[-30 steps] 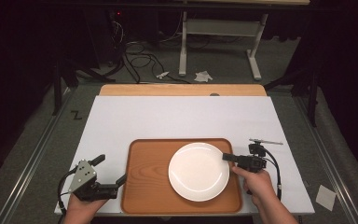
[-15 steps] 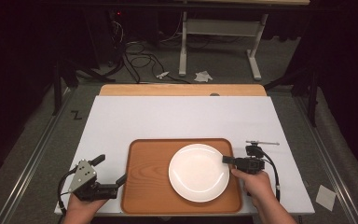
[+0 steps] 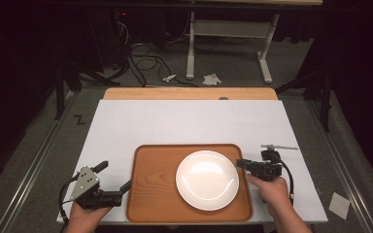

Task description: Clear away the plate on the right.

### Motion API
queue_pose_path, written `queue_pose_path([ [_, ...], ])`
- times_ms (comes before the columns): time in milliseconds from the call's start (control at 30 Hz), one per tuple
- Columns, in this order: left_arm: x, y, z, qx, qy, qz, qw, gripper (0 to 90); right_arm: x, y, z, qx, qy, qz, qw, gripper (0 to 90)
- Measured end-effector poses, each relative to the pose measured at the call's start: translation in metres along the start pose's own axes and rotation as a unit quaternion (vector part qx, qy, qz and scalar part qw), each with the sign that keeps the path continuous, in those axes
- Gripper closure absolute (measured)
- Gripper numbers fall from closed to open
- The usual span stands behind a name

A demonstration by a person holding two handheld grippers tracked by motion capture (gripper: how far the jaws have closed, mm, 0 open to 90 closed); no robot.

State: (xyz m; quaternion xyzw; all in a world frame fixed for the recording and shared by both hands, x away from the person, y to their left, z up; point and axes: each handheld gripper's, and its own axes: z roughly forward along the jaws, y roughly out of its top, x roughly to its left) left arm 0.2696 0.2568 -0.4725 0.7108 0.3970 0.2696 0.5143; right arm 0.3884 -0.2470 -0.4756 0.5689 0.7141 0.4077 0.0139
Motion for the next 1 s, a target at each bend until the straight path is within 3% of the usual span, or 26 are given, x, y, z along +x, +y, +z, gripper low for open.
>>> queue_pose_path([
  [100,0.002,0.000,0.003,0.004,0.005,-0.006,1.0000,0.6,-0.001,0.003,-0.022,-0.034,-0.015,-0.039,0.9985,55.4],
  [200,0.004,0.000,0.004,0.002,0.016,-0.019,0.9997,0.1,-0.001,-0.003,-0.049,-0.076,-0.040,-0.085,0.9927,39.1],
  [267,0.005,0.001,0.005,0.002,0.020,-0.029,0.9994,0.1,-0.004,-0.011,-0.068,-0.109,-0.050,-0.113,0.9864,31.2],
  [367,0.005,0.002,0.009,0.007,0.021,-0.034,0.9992,0.1,-0.013,-0.028,-0.090,-0.156,-0.063,-0.162,0.9723,20.1],
  [400,0.004,0.002,0.010,0.007,0.020,-0.037,0.9991,0.1,-0.016,-0.033,-0.095,-0.162,-0.064,-0.167,0.9705,16.9],
  [467,0.003,0.004,0.014,0.008,0.016,-0.035,0.9992,0.1,-0.022,-0.037,-0.100,-0.165,-0.060,-0.156,0.9720,14.0],
  [533,0.000,0.006,0.018,0.011,0.008,-0.033,0.9994,0.1,-0.026,-0.039,-0.100,-0.171,-0.075,-0.149,0.9710,12.6],
  [700,-0.005,0.011,0.026,0.014,-0.009,-0.027,0.9995,0.1,-0.031,-0.043,-0.087,-0.169,-0.095,-0.141,0.9710,4.0],
  [767,-0.005,0.012,0.027,0.016,-0.014,-0.026,0.9994,0.1,-0.033,-0.042,-0.083,-0.162,-0.089,-0.138,0.9731,2.9],
  [900,-0.004,0.012,0.027,0.021,-0.021,-0.020,0.9994,0.1,-0.029,-0.042,-0.081,-0.168,-0.085,-0.141,0.9718,2.5],
  [1000,-0.004,0.012,0.025,0.011,-0.023,-0.029,0.9993,0.1,-0.030,-0.041,-0.079,-0.158,-0.082,-0.140,0.9740,3.0],
])
